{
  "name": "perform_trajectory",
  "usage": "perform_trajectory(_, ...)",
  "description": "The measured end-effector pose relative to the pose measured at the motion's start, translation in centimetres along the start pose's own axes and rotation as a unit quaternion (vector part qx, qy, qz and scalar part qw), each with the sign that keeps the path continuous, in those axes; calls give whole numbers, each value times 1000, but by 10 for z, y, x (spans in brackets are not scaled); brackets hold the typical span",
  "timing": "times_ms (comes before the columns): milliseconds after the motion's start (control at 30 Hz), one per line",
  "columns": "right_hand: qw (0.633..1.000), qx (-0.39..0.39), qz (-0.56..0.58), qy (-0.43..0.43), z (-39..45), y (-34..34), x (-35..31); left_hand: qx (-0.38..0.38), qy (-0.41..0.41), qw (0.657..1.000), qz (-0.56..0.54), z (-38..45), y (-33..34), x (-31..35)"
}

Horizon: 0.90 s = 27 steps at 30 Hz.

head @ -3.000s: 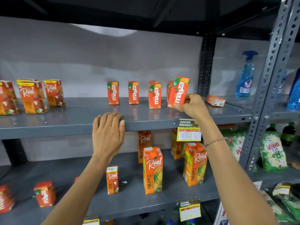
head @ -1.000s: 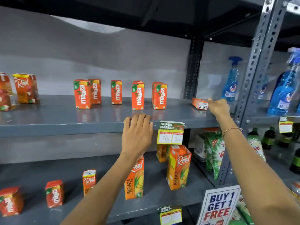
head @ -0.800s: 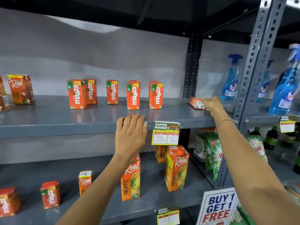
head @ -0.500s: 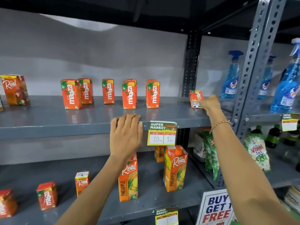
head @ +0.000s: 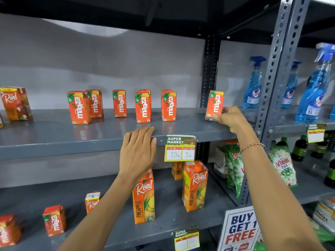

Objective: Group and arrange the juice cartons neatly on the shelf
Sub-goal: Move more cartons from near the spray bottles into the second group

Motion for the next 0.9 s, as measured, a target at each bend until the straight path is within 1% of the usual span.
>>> perform_trajectory(133,998,-35,18,-51,-35,14,-20,-15,-12,1000,19,-5,-15,-25)
perform_trajectory(233,993,-82,36,-73,-65,39,-43,-23,-26,999,27,-10,-27,-58)
perform_trajectory(367,978,-179,48,-100,-104,94,-74,-25,-51,997,51,-24,-45,-114)
perform_trajectory(467,971,-211,36,-109,-116,140,-91,-17,-60,996,63,-33,-61,-155)
perform_trajectory(567,969,-214,41,-115,-118,182,-106,0,-89,993,74,-41,-73,-192)
perform_trajectory(633,971,-203,21,-121,-117,208,-115,1,-107,991,76,-47,-78,-213)
perform_trajectory(700,975,-181,-24,-130,-113,232,-121,1,-100,992,72,-53,-78,-225)
perform_trajectory(800,968,-149,-136,-149,-110,257,-132,20,-87,994,67,-56,-75,-226)
perform_trajectory(900,960,-152,-184,-147,-110,268,-141,38,-87,993,68,-55,-72,-227)
Point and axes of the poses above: each hand's wrist, its own z-axis towards the middle knuckle, its own y-axis out of the palm, x = y × z, the point moved 1 cm from there along z, towards the middle knuckle
